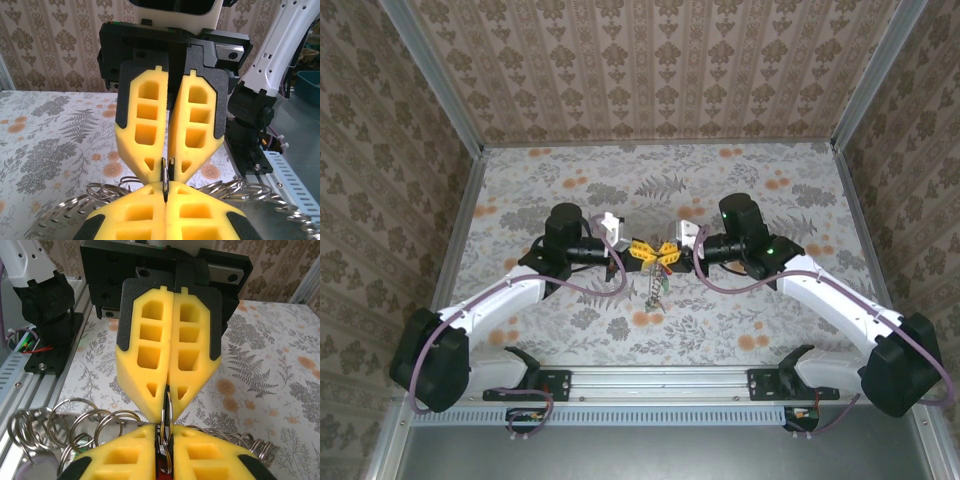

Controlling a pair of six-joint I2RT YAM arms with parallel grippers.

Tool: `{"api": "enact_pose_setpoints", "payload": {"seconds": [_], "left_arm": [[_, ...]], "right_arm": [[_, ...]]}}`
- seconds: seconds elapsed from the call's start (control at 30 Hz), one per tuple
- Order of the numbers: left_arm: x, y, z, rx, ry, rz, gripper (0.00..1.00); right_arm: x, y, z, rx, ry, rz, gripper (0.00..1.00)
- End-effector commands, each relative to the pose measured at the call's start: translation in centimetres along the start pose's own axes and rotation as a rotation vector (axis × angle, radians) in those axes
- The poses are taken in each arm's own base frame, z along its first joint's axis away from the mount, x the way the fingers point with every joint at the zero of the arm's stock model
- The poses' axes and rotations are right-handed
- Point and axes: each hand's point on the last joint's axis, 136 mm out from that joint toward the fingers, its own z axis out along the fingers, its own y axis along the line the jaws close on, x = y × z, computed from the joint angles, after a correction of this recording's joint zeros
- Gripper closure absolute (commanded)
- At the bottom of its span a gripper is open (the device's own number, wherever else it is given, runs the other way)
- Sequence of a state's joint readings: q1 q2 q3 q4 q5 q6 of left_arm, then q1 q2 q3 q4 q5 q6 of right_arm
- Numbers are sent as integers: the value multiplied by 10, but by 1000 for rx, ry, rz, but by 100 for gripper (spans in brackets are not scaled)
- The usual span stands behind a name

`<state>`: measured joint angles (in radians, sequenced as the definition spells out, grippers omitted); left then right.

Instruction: Put the keys on the keyring

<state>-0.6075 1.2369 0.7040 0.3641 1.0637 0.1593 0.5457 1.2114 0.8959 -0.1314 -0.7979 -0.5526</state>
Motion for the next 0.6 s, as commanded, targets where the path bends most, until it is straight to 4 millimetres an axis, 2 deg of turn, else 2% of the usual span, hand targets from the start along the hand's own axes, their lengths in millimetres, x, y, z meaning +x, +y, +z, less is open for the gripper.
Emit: {"api": "enact_pose_setpoints", "payload": {"seconds": [0.0, 0.07, 0.1, 0.2, 0.3, 0.43, 0.57], "left_arm": [[-23, -8, -2, 18, -66, 99, 100], [-19, -8, -1, 11, -43, 102, 100], [-15, -9, 0, 14, -17, 100, 96], [-4, -12, -2, 17, 50, 88, 88], [-3, -18, -2, 37, 99, 87, 76], [5, -17, 1, 13, 213, 92, 74], [8, -10, 4, -1, 237, 69, 74]], "right_arm": [[-13, -2, 2, -19, -45, -11, 90], [-11, -3, 2, -16, -29, -9, 98], [-8, -4, 2, -11, -12, -5, 100], [-2, -9, 0, 16, 47, -2, 100], [4, -8, -2, 12, 101, -4, 100], [8, -6, -5, -11, 160, -3, 100], [9, -8, -5, -8, 189, -11, 100]]}}
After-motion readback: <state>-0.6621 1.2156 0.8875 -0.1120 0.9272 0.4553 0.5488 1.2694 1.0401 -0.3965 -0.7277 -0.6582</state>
